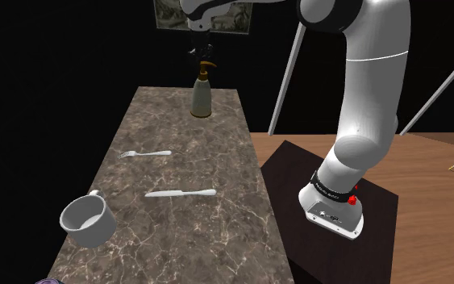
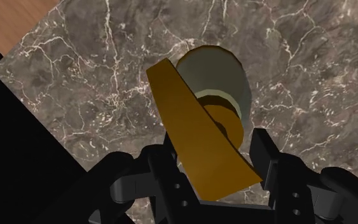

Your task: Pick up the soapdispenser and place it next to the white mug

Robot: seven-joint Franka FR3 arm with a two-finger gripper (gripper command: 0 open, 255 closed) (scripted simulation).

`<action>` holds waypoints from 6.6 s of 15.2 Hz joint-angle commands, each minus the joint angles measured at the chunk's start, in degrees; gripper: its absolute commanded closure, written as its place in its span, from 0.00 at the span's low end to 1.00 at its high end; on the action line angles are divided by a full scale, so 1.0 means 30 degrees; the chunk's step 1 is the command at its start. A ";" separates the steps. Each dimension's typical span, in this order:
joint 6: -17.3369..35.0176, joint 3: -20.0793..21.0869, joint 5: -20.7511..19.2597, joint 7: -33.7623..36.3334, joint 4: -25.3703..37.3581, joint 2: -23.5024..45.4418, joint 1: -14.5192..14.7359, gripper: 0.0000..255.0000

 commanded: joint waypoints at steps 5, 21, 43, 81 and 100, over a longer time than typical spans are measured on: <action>-0.1418 -0.0004 0.0001 -0.0036 0.1188 -0.0246 0.0005 1.00; -0.5753 -0.0015 0.0032 -0.0180 0.5946 0.0175 -0.0021 1.00; -0.5787 0.1662 -0.0178 0.4516 -0.0094 -0.5733 0.3053 1.00; -0.6315 1.0287 -0.0688 2.1931 0.1065 -0.4581 1.1928 1.00; -0.1290 1.0136 -0.0521 2.1810 -0.4324 -0.4992 1.1666 1.00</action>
